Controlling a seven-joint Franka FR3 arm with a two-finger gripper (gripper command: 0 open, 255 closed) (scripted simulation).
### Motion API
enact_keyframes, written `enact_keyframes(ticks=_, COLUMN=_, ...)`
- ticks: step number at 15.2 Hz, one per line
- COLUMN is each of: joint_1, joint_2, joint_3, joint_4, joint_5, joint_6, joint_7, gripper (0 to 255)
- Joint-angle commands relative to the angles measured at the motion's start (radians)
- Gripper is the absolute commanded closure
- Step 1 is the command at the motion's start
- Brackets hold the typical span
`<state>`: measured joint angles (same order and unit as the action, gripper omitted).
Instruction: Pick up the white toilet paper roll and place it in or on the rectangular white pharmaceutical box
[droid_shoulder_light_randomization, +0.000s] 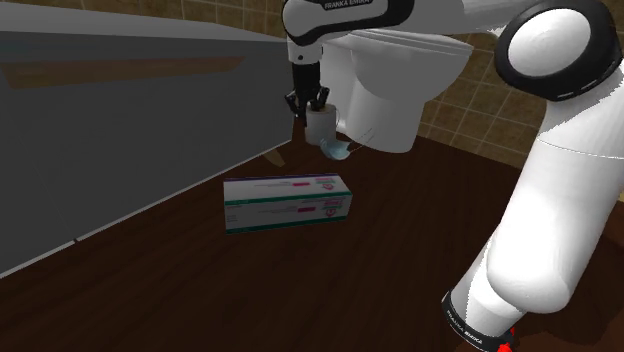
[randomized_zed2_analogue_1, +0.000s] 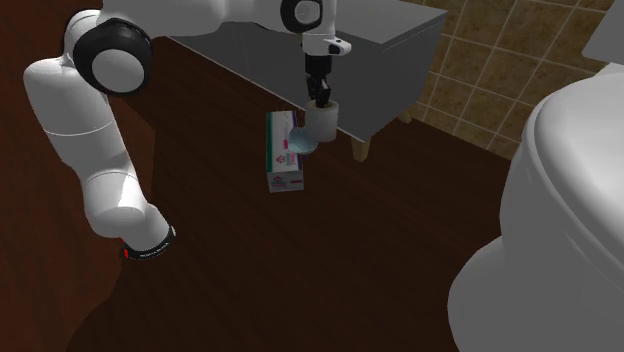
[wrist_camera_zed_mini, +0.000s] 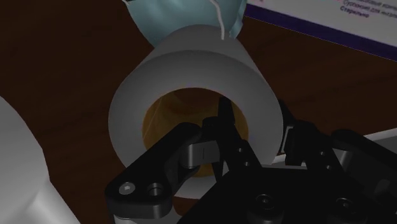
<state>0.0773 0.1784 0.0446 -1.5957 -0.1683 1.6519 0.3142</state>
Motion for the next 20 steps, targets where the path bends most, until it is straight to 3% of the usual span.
enact_keyframes(ticks=1, joint_1=0.023, joint_2=-0.024, joint_3=0.017, joint_4=-0.037, joint_5=0.003, joint_6=0.007, joint_7=0.044, gripper=255)
enact_keyframes(ticks=11, joint_1=0.152, joint_2=-0.069, joint_3=0.121, joint_4=-0.08, joint_5=0.028, joint_6=-0.028, joint_7=0.27, gripper=255)
enact_keyframes(ticks=20, joint_1=0.15, joint_2=-0.06, joint_3=0.12, joint_4=-0.189, joint_5=0.024, joint_6=0.089, joint_7=0.284, gripper=255)
